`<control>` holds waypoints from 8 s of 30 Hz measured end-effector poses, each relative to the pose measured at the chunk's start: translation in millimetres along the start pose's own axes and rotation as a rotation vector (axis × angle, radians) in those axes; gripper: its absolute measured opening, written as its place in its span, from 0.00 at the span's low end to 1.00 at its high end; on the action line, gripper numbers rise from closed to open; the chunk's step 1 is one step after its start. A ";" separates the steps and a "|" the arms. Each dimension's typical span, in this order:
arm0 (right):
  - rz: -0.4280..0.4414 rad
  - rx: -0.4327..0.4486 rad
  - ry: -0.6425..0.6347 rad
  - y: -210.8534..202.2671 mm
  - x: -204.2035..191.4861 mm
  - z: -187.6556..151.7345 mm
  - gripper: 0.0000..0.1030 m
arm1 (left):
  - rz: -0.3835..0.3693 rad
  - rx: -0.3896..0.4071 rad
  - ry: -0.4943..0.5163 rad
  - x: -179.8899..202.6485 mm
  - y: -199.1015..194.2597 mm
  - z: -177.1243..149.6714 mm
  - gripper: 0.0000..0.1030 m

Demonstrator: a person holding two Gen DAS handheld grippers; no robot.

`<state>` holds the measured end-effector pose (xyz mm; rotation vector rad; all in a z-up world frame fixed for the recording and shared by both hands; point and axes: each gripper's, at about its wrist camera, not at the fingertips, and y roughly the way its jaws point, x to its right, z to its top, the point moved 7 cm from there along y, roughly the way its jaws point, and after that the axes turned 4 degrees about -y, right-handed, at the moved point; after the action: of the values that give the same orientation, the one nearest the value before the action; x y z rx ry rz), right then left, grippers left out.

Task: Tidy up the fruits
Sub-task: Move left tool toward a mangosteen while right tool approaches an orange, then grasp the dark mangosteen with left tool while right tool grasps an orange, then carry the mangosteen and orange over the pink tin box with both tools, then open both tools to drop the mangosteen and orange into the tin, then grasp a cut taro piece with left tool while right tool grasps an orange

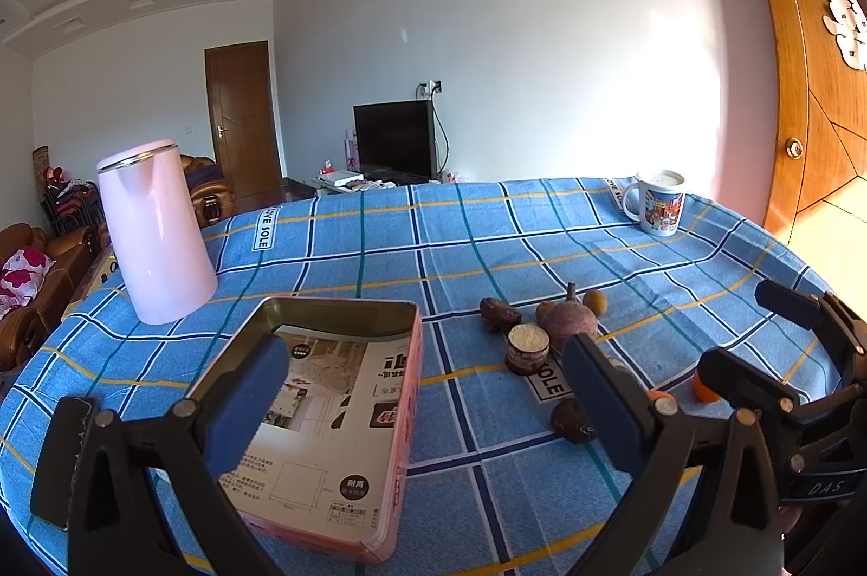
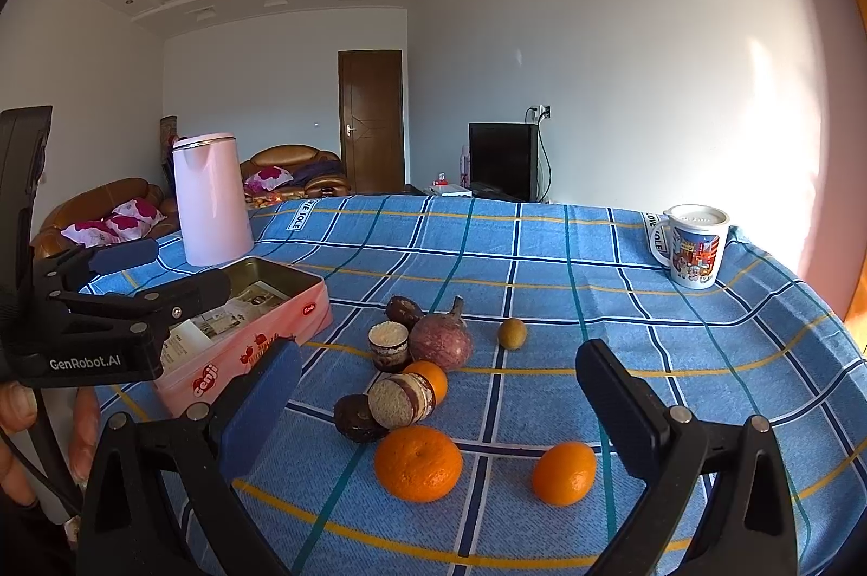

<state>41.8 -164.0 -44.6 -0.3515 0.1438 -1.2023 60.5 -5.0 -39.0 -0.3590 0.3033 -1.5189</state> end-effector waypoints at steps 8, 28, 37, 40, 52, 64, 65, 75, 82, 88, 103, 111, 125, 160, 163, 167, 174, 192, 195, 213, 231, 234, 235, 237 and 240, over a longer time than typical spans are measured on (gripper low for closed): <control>-0.007 0.001 -0.007 1.1 2.3 -1.1 0.99 | -0.002 -0.007 0.004 2.7 3.0 -2.7 1.00; -0.051 -0.003 0.013 6.5 32.0 -14.2 0.99 | -0.025 -0.055 0.029 15.9 18.3 -20.4 1.00; -0.128 -0.113 0.084 13.1 85.6 -44.0 0.96 | -0.082 -0.119 0.077 43.6 36.7 -40.4 0.95; -0.101 -0.172 0.105 19.6 88.3 -54.6 0.79 | -0.111 -0.147 0.099 54.4 41.4 -47.0 0.86; 0.001 -0.290 0.144 35.8 78.2 -78.6 0.51 | -0.203 -0.278 0.135 78.6 60.6 -69.8 0.76; 0.033 -0.309 0.127 40.9 72.5 -85.1 0.43 | -0.256 -0.405 0.108 87.3 81.5 -80.9 0.50; 0.038 -0.308 0.129 40.8 72.3 -85.0 0.39 | -0.262 -0.402 0.114 88.8 80.7 -81.3 0.44; 0.070 -0.262 0.110 33.5 63.4 -75.8 0.38 | -0.273 -0.335 0.072 76.6 68.3 -75.5 0.39; 0.085 -0.209 0.094 25.2 51.9 -62.1 0.38 | -0.245 -0.259 0.070 65.7 54.5 -62.8 0.39; 0.104 -0.176 0.069 21.1 40.1 -50.0 0.38 | -0.234 -0.218 0.057 57.3 46.2 -55.7 0.38; 0.156 -0.125 -0.016 28.9 -2.8 -18.9 0.38 | -0.166 -0.124 0.015 24.2 33.8 -36.6 0.39; 0.192 -0.094 -0.064 36.6 -28.8 3.4 0.38 | -0.114 -0.090 -0.014 -2.4 29.8 -28.7 0.38; 0.251 -0.072 -0.126 58.3 -69.1 36.8 0.38 | -0.037 -0.080 -0.068 -51.6 33.9 -23.6 0.39; 0.392 -0.315 -0.197 162.1 -179.4 10.6 0.38 | 0.098 -0.190 -0.115 -138.5 72.7 -28.9 0.38; 0.393 -0.334 -0.202 164.9 -181.9 7.7 0.38 | 0.107 -0.197 -0.118 -140.1 73.9 -29.5 0.39; 0.394 -0.343 -0.206 166.5 -182.5 6.7 0.43 | 0.129 -0.191 -0.128 -142.3 71.5 -29.9 0.40; 0.378 -0.280 -0.170 138.4 -149.7 15.5 0.59 | 0.119 -0.107 -0.160 -136.0 45.3 -18.9 0.71; 0.160 -0.233 0.029 45.1 6.5 -44.0 0.68 | -0.158 -0.139 0.039 22.1 36.9 -35.1 0.72; 0.178 -0.259 0.024 49.9 4.7 -52.7 0.68 | -0.168 -0.173 0.052 33.2 43.6 -44.0 0.72; 0.185 -0.282 0.110 53.4 25.5 -73.7 0.49 | -0.212 -0.317 0.110 66.1 72.0 -69.5 0.51; 0.168 -0.244 0.066 52.1 20.6 -72.8 0.49 | -0.195 -0.313 0.165 74.0 73.4 -71.8 0.42; 0.163 -0.222 0.057 49.9 20.4 -71.3 0.48 | -0.199 -0.293 0.160 72.7 71.1 -68.9 0.42; 0.165 -0.212 0.059 49.0 20.8 -70.6 0.48 | -0.201 -0.283 0.156 71.8 69.2 -67.9 0.42; 0.169 -0.191 0.063 46.9 21.9 -69.2 0.48 | -0.203 -0.266 0.149 70.1 66.8 -66.0 0.42; 0.165 -0.176 0.058 45.6 21.7 -67.7 0.48 | -0.203 -0.251 0.141 68.6 65.2 -64.1 0.42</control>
<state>70.1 -182.8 -121.9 -0.4498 0.3241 -1.0394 95.8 -74.9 -122.2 -0.4933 0.5867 -1.7138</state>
